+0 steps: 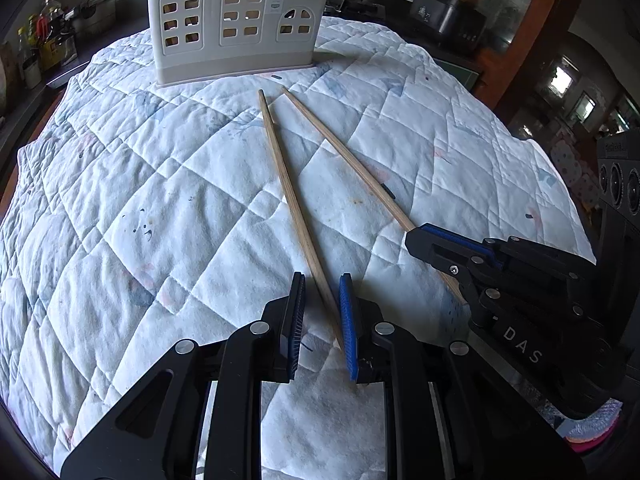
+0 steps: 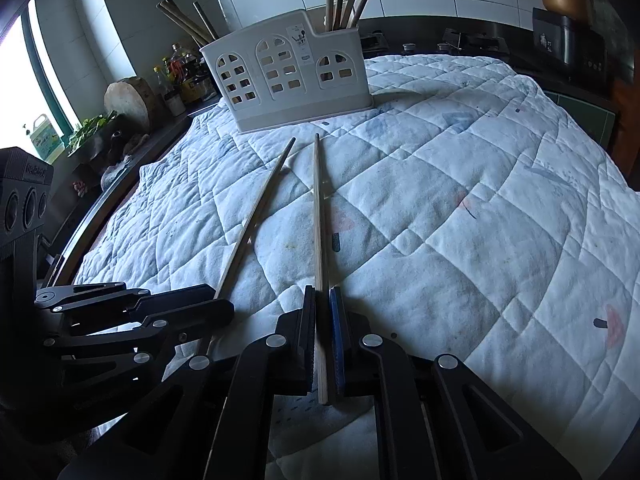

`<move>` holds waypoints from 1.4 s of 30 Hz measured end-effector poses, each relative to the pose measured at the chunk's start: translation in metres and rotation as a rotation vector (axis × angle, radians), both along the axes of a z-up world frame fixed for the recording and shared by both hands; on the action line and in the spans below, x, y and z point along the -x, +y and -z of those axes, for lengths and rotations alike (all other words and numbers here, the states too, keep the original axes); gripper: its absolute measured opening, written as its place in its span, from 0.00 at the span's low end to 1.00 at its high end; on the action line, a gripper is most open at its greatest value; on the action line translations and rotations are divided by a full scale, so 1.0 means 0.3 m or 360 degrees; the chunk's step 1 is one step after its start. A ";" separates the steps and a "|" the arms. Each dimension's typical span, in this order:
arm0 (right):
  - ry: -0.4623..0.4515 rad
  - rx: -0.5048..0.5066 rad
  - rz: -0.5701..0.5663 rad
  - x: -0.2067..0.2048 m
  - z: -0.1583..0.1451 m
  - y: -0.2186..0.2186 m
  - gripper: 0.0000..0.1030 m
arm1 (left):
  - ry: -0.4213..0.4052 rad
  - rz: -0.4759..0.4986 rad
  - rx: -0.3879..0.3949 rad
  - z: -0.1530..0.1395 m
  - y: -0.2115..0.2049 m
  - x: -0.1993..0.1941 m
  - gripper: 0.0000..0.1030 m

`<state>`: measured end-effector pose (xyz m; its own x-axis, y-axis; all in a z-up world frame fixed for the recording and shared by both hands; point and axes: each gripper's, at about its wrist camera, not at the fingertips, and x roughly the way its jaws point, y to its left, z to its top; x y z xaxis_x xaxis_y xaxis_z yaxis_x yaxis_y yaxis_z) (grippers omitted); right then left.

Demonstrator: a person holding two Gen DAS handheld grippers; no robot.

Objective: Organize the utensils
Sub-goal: 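Close the right gripper on one chopstick while the left gripper closes on the other, then lift both grippers' chopsticks up over the white holder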

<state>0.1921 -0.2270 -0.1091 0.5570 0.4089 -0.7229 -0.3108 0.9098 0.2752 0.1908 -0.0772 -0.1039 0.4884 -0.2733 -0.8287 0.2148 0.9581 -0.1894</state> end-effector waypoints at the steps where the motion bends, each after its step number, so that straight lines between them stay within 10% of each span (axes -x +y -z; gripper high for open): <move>1: -0.0012 0.0001 -0.0001 0.005 -0.006 -0.003 0.07 | 0.0000 -0.0004 -0.0009 0.000 -0.003 0.000 0.18; 20: -0.0207 -0.0059 0.0040 0.076 -0.162 -0.073 0.07 | -0.0062 0.0060 -0.0116 -0.046 0.012 -0.012 0.06; 42: -0.0451 -0.0018 -0.0036 -0.056 -0.520 -0.073 0.06 | -0.0462 0.0049 0.0022 -0.356 0.199 -0.062 0.05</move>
